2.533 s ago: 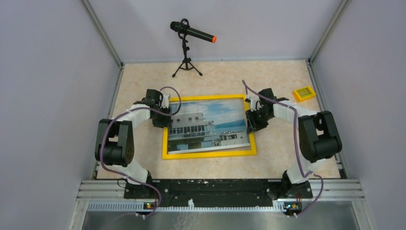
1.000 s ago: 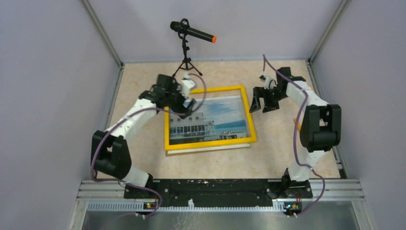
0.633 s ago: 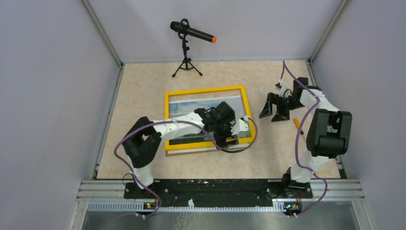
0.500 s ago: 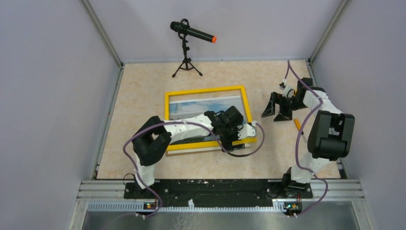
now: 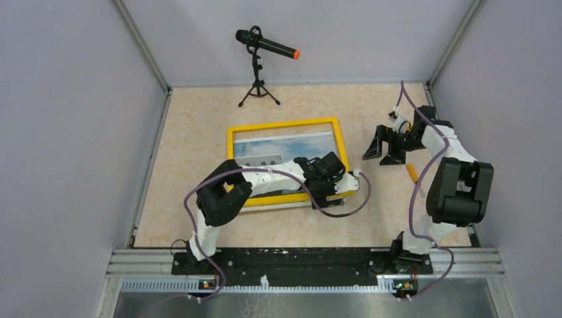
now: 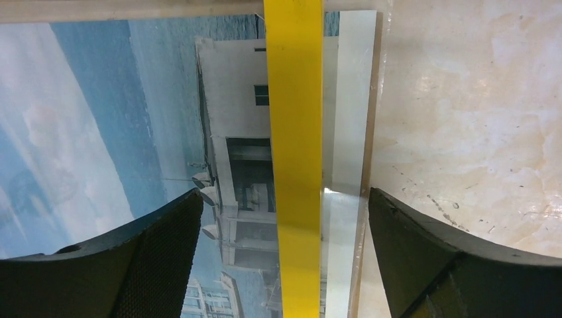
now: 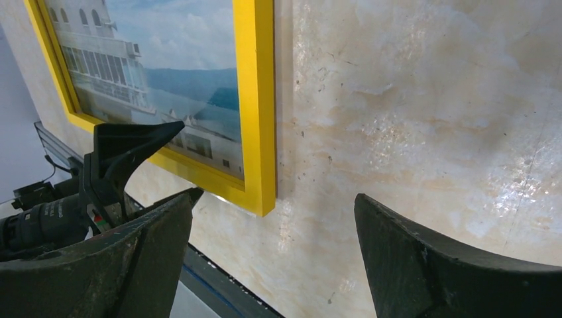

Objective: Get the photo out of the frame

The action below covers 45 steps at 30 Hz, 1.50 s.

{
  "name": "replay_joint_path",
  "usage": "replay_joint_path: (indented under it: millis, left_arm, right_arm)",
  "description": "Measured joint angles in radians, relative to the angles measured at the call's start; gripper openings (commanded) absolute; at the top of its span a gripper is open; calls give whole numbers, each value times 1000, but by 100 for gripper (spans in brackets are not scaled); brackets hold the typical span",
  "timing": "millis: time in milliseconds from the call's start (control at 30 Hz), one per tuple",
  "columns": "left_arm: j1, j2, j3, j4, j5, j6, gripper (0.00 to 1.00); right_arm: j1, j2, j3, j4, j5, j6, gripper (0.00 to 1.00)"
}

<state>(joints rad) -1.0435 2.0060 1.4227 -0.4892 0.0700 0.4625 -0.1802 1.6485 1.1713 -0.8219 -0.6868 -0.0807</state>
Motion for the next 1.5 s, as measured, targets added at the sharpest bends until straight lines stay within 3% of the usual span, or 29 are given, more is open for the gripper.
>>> replay_joint_path:
  millis: [267,433,600,767,967,1267,1500]
  left_arm:
    - [18,0,3,-4,17,-8,77]
    - [67,7,37,-23,71,-11,74]
    - [106,22,59,-31,100,-11,74]
    - [105,37,64,-34,104,-6,88]
    - [98,37,64,-34,110,8,97]
    - [75,36,64,-30,19,3,90]
    - [69,35,64,19,-82,-7,77]
  right_arm:
    - [0,0,0,4,0,3,89]
    - [0,0,-7,10,-1,4,89]
    - [-1,0,-13,13,-4,4,89]
    - [-1,0,-13,14,-5,3,89]
    - [-2,0,-13,14,-8,3,89]
    - [-2,0,-19,16,-16,3,89]
    - [-2,0,-48,23,-15,7,89]
